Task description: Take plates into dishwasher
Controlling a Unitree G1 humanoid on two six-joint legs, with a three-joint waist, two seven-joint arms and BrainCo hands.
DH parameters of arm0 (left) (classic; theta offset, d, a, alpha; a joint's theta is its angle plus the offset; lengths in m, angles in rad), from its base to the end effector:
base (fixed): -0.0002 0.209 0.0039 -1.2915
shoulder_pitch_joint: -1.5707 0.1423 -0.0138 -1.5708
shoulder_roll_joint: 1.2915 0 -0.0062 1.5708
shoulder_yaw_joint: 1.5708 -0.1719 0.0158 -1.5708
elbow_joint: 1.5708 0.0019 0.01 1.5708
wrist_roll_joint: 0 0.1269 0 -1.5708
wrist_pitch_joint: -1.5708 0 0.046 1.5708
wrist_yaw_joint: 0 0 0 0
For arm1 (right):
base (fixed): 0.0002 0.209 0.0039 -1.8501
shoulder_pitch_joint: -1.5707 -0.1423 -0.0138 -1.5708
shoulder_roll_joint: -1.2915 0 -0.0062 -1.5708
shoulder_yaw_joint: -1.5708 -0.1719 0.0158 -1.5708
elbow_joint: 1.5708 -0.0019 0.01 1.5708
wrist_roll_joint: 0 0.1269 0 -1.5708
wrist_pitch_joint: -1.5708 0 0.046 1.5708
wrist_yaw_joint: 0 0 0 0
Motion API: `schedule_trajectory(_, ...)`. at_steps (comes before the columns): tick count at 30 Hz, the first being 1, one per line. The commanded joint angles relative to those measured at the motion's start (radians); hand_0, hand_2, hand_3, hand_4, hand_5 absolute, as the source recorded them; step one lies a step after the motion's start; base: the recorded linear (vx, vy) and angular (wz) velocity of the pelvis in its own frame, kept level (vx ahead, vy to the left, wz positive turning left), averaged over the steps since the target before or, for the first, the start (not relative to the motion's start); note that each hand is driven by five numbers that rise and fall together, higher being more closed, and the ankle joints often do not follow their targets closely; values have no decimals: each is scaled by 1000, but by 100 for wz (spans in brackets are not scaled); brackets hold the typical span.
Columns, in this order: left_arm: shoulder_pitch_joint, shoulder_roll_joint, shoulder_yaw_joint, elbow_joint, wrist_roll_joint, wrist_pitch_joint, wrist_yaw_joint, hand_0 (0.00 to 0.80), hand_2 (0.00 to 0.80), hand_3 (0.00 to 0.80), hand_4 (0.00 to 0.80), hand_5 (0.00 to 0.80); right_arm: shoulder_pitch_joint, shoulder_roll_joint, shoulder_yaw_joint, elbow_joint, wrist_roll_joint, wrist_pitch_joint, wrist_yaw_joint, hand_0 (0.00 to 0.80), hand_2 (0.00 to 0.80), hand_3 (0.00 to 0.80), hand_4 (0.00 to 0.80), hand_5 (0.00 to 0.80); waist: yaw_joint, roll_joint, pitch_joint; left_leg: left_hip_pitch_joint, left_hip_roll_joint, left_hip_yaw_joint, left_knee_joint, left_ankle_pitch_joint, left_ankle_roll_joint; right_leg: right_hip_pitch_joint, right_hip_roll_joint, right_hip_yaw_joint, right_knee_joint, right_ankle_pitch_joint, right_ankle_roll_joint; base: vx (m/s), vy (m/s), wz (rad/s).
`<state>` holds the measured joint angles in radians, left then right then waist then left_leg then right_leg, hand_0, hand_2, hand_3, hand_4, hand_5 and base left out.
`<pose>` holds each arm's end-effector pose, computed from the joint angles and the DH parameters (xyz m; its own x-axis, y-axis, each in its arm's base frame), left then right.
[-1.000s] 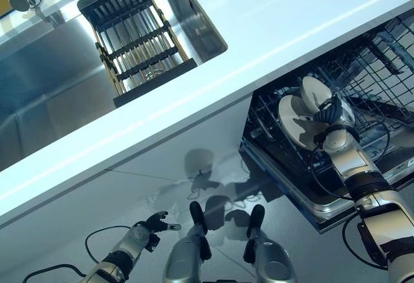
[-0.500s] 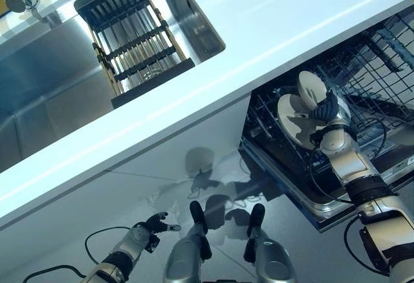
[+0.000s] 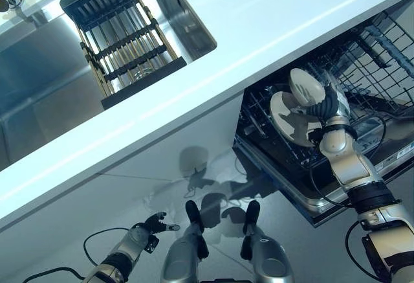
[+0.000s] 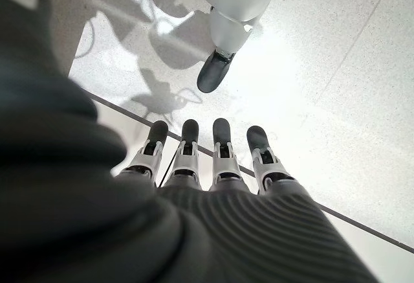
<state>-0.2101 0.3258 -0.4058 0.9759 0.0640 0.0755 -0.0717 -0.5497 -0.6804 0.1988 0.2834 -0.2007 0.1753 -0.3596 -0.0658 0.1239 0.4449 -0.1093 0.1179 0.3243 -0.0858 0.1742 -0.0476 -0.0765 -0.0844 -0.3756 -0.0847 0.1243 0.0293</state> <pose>0.1663 0.2061 -0.0548 0.5991 0.0062 -0.8006 0.4610 0.8149 0.3513 0.2782 -0.2354 0.1561 0.9069 -0.2300 0.3530 0.4200 0.5591 -0.7149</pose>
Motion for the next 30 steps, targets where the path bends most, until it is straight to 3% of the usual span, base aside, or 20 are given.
schedule_trajectory(1, 31, 24, 46, 40, 16, -8, 23, 0, 0, 0, 0, 0, 19, -34, -56, -128, -62, -40, -54, 0, 0, 0, 0, 0, -17, -78, -37, 35, -51, 36, -2, -163, 11, -3, 25, 21, 65, -177, 15, 0, 0, 0)
schedule_trajectory(8, 65, 22, 75, 65, 35, -27, 31, 0, 0, 0, 0, 0, 107, -119, -161, -267, -159, -70, -157, 0, 0, 0, 0, 0, -40, -94, -63, 60, -43, 52, -2, -173, 10, 20, 34, 37, 62, -183, 15, -1, -21, -3)
schedule_trajectory(14, 96, 14, 98, 85, 59, -38, 40, 0, 0, 0, 0, 0, 232, -172, -295, -364, -123, -112, -247, 0, 0, 0, 0, 0, -70, -107, -99, 83, -31, 73, -2, -182, 5, 45, 44, 60, 56, -189, 15, -8, -57, -11)
schedule_trajectory(19, 104, 15, 102, 111, 67, -49, 36, 0, 0, 0, 0, 0, 308, -166, -388, -410, 81, -173, -262, 0, 0, 0, 0, 0, -98, -110, -129, 103, -22, 97, -2, -189, 1, 63, 51, 86, 51, -193, 11, -25, -69, -14)
schedule_trajectory(24, 100, 4, 81, 139, 58, -57, 37, 0, 0, 0, 0, 0, 359, -46, -427, -368, 448, -271, -216, 0, 0, 0, 0, 0, -131, -108, -154, 123, -11, 133, -2, -193, -4, 78, 57, 121, 37, -190, 3, -36, -83, -21)
schedule_trajectory(28, 99, -8, 57, 156, 45, -66, 40, 0, 0, 0, 0, 0, 380, 33, -441, -278, 498, -318, -220, 0, 0, 0, 0, 0, -150, -101, -167, 138, -1, 159, -2, -192, -6, 91, 60, 139, 18, -183, -6, -25, -94, -22)
schedule_trajectory(30, 101, -11, 47, 159, 36, -70, 39, 0, 0, 0, 0, 0, 381, 38, -448, -247, 513, -308, -230, 0, 0, 0, 0, 0, -158, -94, -170, 142, 2, 170, -2, -190, -8, 96, 60, 143, 9, -180, -8, -9, -69, -18)
